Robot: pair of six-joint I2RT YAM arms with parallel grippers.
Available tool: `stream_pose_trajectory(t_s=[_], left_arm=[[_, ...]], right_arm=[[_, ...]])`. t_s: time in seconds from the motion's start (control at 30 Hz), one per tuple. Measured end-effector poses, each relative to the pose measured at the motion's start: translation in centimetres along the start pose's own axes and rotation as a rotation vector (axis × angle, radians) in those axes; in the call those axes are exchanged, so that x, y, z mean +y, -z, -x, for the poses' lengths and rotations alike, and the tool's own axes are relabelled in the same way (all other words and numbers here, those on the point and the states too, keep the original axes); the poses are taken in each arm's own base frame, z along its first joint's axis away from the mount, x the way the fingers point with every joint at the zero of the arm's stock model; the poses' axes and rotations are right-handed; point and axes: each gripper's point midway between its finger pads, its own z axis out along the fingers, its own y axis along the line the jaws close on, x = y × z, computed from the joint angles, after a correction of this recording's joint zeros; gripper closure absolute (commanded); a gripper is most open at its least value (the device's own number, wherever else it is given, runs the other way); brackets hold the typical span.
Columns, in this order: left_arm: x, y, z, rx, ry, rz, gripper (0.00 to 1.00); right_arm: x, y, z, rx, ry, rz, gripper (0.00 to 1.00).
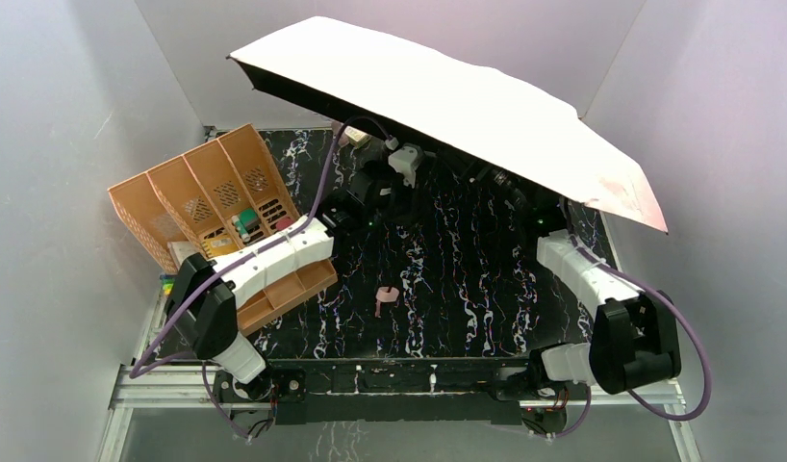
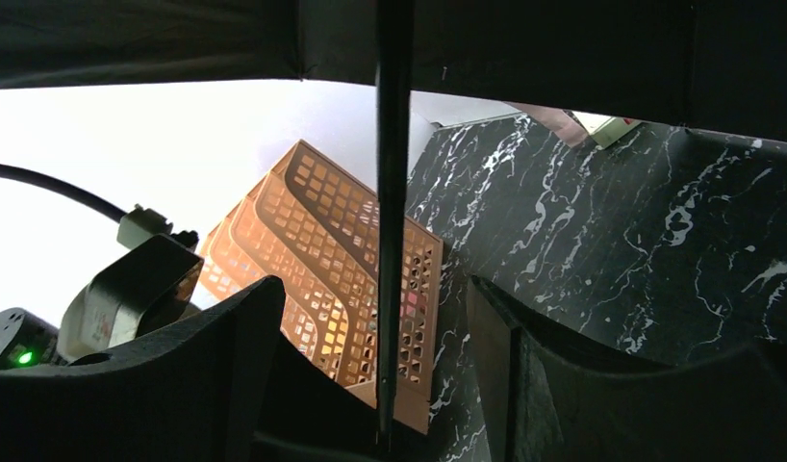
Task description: Put away the umbrella
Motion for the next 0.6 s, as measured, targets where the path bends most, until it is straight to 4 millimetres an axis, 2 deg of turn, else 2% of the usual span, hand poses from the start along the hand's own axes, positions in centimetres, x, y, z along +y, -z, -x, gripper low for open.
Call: stream_pose_trajectory(t_s=[0.13, 0.23, 0.33, 0.4, 0.47, 0.57, 0.6], left_arm=[[-0.7, -0.4, -0.5, 0.011, 0.000, -0.030, 1.00], [-1.3, -0.5, -0.5, 0.012, -0.002, -0.054, 1.00], [-1.6, -0.6, -0.6, 0.012, -0.004, -0.066, 1.00], [-1.6, -0.6, -0.6, 0.007, -0.003, -0.064, 0.99], [-1.4, -0.7, -0.5, -0.003, 0.001, -0.062, 0.88], [-1.5, -0.9, -0.9, -0.011, 0.006, -0.070, 0.59], [-1.5, -0.8, -1.2, -0.004, 0.011, -0.071, 0.52]], right_arm=[[-1.3, -0.5, -0.4, 0.008, -0.014, -0.037, 0.28], [-2.3, -1.1, -0.6, 0.014, -0.024, -0.061, 0.38], [-2.8, -1.7, -0.8, 0.025, -0.027, -0.066, 0.57], [-2.5, -2.2, -0.8, 0.043, -0.026, -0.041, 0.70], [-1.7, -2.7, -0.6, 0.057, -0.015, -0.009, 0.80], [-1.3, -3.0, -0.7, 0.077, -0.013, 0.018, 0.90], [-1.3, -3.0, -0.8, 0.083, -0.011, 0.022, 0.92]])
